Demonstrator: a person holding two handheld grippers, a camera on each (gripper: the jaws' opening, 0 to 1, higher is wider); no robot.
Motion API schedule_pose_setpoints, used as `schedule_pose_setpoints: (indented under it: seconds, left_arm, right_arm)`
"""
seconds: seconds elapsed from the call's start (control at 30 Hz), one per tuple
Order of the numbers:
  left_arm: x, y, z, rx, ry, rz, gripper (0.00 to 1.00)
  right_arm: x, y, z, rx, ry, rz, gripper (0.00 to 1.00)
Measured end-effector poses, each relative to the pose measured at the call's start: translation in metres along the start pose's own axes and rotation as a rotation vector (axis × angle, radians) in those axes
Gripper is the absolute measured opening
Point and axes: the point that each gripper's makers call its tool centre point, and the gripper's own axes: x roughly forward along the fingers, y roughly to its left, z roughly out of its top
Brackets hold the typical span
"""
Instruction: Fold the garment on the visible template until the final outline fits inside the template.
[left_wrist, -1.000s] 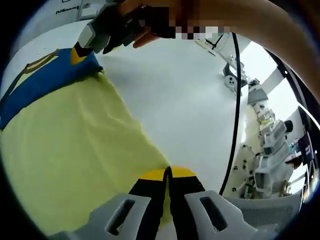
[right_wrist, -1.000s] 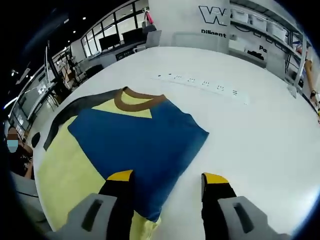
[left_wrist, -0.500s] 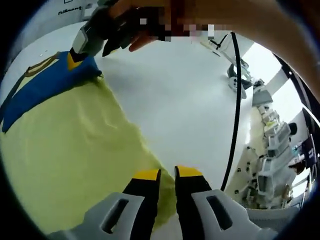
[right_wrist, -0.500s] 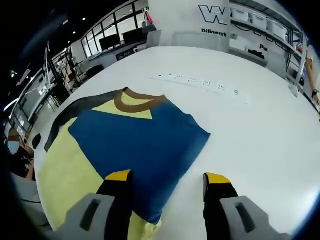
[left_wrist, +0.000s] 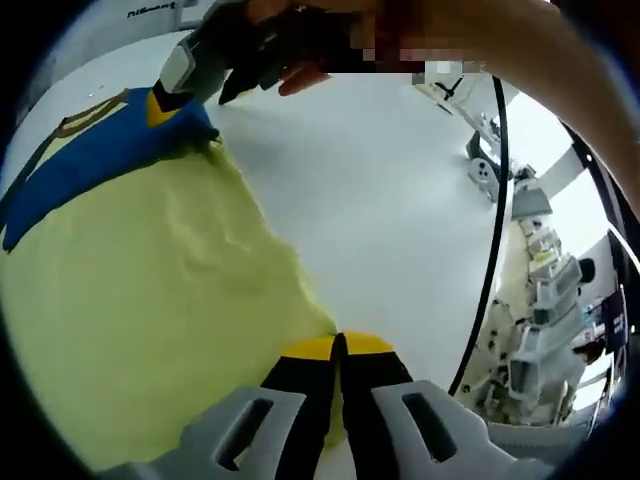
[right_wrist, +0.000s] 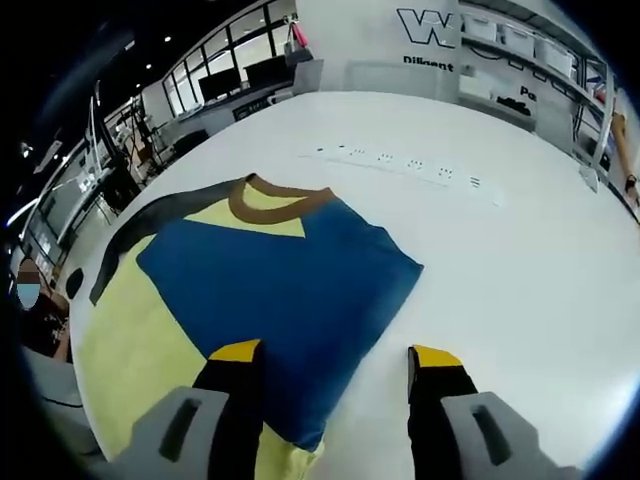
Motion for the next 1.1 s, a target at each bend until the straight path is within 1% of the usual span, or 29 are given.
schedule_pose_setpoints:
  seconds: [0.2, 0.23, 0.3, 0.43, 0.5, 0.6, 0.67, 0.7, 0.73, 0.77, 0.97, 1.1]
  left_arm:
    - [0.0, -0.001, -0.002, -0.041, -0.029, -0.036, 0.05]
    - [0.001, -0.002, -0.002, -0.043, -0.029, -0.041, 0.05]
    - [0.003, -0.007, -0.004, -0.064, -0.021, -0.069, 0.05]
    - [0.005, -0.009, -0.003, -0.063, -0.019, -0.076, 0.05]
    - [0.005, -0.01, -0.003, -0.058, -0.016, -0.079, 0.05]
    - [0.006, -0.011, -0.003, -0.06, -0.014, -0.08, 0.05]
    - [0.006, -0.011, -0.003, -0.054, -0.018, -0.084, 0.05]
    - [0.006, -0.012, -0.003, -0.053, -0.018, -0.084, 0.05]
    - [0.007, -0.012, -0.002, -0.049, -0.017, -0.085, 0.05]
    - [0.007, -0.013, -0.002, -0.045, -0.016, -0.086, 0.05]
    - [0.011, -0.018, -0.001, -0.038, -0.009, -0.107, 0.05]
    - [0.015, -0.024, 0.0, -0.031, -0.008, -0.121, 0.05]
  right_arm:
    - [0.0, -0.003, 0.001, 0.012, -0.007, 0.0, 0.53]
    - [0.0, -0.003, 0.001, 0.013, -0.008, 0.001, 0.52]
    - [0.001, -0.003, 0.002, 0.011, -0.011, 0.002, 0.5]
    - [0.001, -0.006, 0.002, 0.004, -0.012, -0.008, 0.44]
    - [0.001, -0.008, 0.002, 0.003, -0.013, -0.017, 0.38]
    - [0.003, -0.01, 0.002, -0.002, -0.016, -0.023, 0.18]
    - [0.004, -0.008, 0.002, -0.003, -0.016, -0.024, 0.12]
    - [0.005, -0.009, 0.002, -0.005, -0.012, -0.034, 0.09]
    - [0.005, -0.009, 0.002, -0.006, -0.01, -0.036, 0.03]
    - [0.004, -0.008, 0.001, -0.006, -0.006, -0.034, 0.0]
    - [-0.001, -0.012, 0.0, -0.024, -0.003, -0.045, 0.0]
    - [-0.005, -0.02, -0.003, -0.011, 0.001, -0.068, 0.0]
